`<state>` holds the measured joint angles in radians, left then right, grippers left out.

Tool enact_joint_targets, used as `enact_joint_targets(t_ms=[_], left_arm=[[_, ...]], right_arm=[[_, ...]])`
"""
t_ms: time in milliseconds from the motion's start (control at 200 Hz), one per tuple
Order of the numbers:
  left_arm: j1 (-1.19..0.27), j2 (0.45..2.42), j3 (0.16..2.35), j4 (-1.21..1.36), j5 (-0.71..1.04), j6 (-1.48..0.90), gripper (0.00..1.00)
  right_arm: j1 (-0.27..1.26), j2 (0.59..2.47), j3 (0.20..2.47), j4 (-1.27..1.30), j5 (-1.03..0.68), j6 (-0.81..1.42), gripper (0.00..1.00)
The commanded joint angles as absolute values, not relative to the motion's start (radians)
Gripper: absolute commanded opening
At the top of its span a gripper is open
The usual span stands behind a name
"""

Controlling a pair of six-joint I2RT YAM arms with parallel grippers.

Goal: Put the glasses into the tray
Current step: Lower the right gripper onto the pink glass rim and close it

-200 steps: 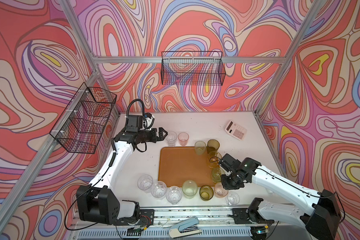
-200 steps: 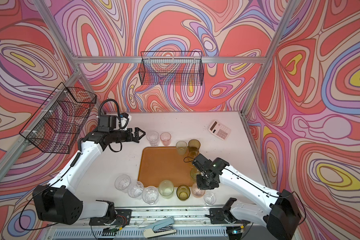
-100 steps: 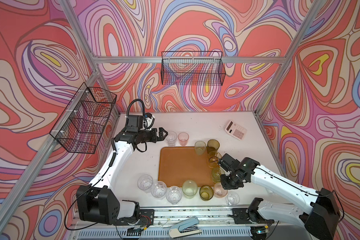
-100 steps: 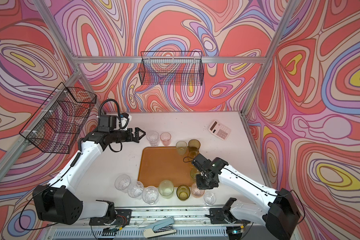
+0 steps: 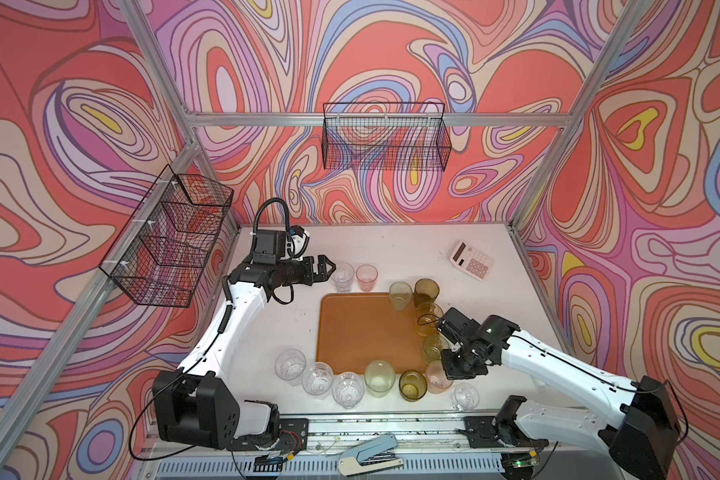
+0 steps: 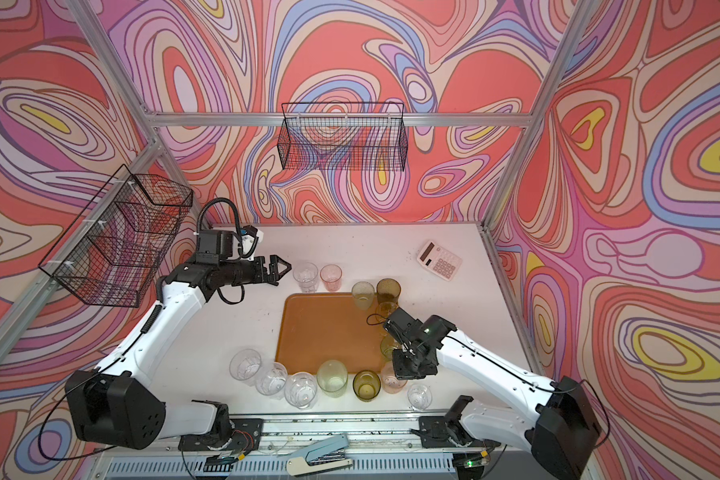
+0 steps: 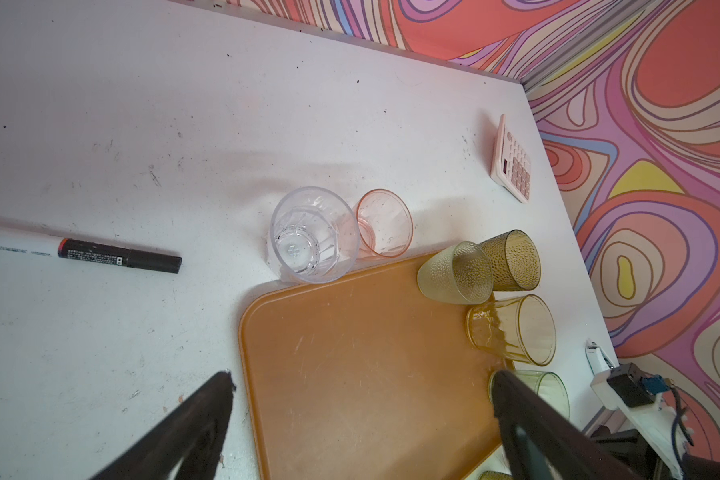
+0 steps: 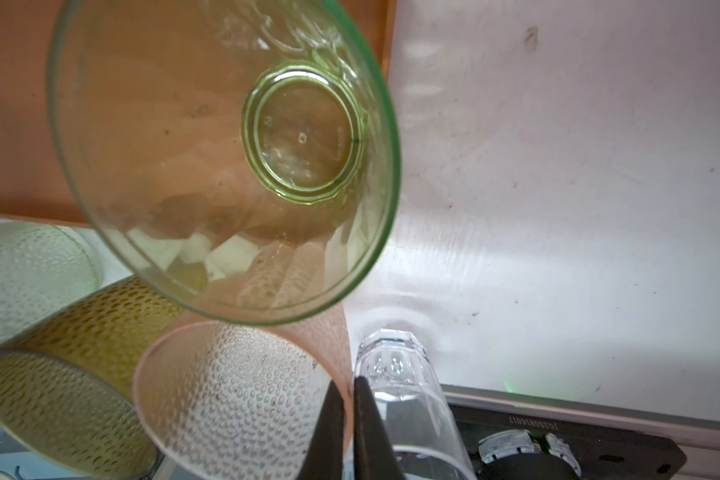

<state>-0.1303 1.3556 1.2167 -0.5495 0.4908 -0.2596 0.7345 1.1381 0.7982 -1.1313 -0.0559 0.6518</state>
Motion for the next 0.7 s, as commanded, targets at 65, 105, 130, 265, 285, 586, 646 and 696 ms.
enact_joint_targets(t_ms=[65,105,130,265,285,586,646,696], left_arm=[[-0.133,1.355,1.213,-0.548,0.495,-0.261,1.0],[-0.133,1.355,1.214,-0.548,0.497,-0.261,1.0],[-0.133,1.355,1.214,-0.548,0.497,-0.261,1.0],[-0.133,1.351,1.214,-0.548,0.495,-0.262,1.0],[-0.133,1.351,1.214,-0.546,0.495,-0.26,1.0],[-0.133,1.351,1.213,-0.548,0.497,-0.261,1.0],[-0.133,1.352,1.214,-0.547,0.497,-0.262,1.0],[-0.134,1.351,1.213,-0.548,0.499,-0.262,1.0]], right_arm=[[0.739,1.131,0.791,-1.146,-0.025,0.649,0.03],[0.739,1.127,0.794,-1.15,-0.019,0.649,0.02],[0.738,1.124,0.796,-1.153,-0.017,0.649,0.02],[0.739,1.101,0.804,-1.165,-0.014,0.642,0.0],[0.739,1.098,0.805,-1.167,-0.014,0.642,0.0],[0.739,1.059,0.838,-1.188,-0.025,0.63,0.0],[0.739,1.053,0.848,-1.197,-0.03,0.628,0.0],[0.739,1.051,0.862,-1.211,-0.029,0.627,0.0]])
